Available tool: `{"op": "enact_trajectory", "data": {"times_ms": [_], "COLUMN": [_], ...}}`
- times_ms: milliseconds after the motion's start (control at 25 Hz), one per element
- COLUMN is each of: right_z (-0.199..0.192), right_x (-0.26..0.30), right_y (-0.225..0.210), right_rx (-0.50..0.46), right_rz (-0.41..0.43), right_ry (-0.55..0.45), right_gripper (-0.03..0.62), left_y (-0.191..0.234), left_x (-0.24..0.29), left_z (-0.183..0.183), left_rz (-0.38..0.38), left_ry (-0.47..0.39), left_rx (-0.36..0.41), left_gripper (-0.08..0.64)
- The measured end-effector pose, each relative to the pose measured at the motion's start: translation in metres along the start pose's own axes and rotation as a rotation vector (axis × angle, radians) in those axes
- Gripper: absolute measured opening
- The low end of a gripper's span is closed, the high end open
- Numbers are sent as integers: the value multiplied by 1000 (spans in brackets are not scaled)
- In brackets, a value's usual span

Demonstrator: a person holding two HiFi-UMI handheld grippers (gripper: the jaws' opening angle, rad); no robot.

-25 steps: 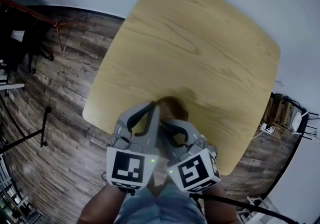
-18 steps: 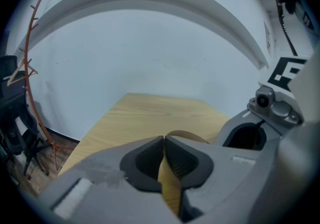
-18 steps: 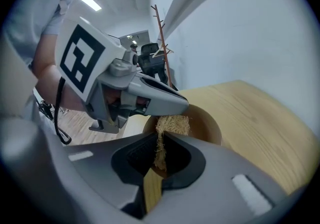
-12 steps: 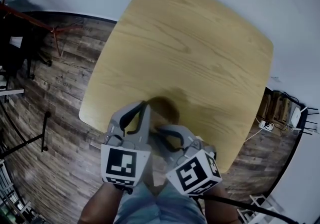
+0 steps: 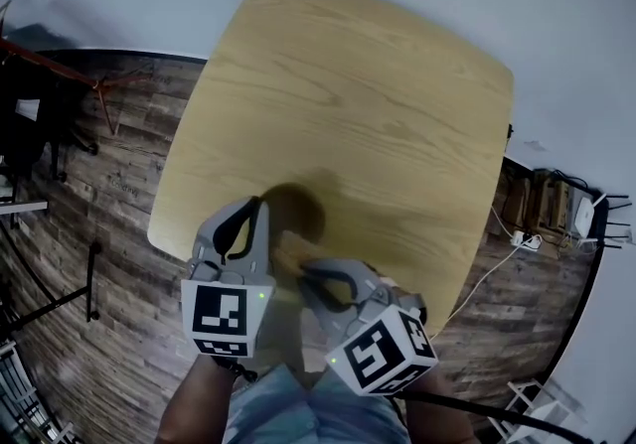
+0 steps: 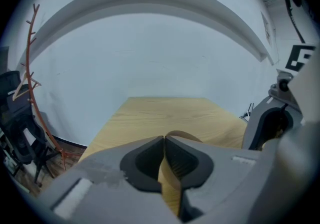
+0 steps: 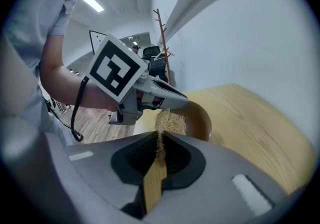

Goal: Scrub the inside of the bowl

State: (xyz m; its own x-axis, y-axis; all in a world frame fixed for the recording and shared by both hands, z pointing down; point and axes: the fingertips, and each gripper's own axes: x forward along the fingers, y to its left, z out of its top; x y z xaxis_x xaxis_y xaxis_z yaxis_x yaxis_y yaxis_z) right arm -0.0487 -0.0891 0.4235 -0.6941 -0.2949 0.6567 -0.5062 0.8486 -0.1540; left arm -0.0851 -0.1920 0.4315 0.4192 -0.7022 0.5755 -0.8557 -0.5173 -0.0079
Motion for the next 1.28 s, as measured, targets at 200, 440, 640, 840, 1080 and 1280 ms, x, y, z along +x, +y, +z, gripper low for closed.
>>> {"op": "enact_trajectory", "data": {"times_ms": [200,440,640,840,1080,1280], "right_z": [9,15,10,3,-11,-12], "right_x": [-19,1,17,28,40,44], "right_y": [-24,-37,-46,-51,-38,-18], "right_rx": [-91,-265,-271,-224,-67,28], "right_rz": [-132,-212,-258,-281,-173,-69], "right_ry": [-6,82,132,153,186,155], "right_gripper": [26,26,26,26,26,26], "left_y": [-2,-10,-10,-10,-7,1], "left_x": [-4,-9,-10,-10,-13,-12], "left_z": [8,6,2,5,18,15], "left_rz": [20,-13,-35,-46,-20,-10], "left_ry": [0,12,19,-5,-80,-70], "left_rx": [50,96,83,85,113,102], "left_gripper": [32,32,32,32,34,34]}}
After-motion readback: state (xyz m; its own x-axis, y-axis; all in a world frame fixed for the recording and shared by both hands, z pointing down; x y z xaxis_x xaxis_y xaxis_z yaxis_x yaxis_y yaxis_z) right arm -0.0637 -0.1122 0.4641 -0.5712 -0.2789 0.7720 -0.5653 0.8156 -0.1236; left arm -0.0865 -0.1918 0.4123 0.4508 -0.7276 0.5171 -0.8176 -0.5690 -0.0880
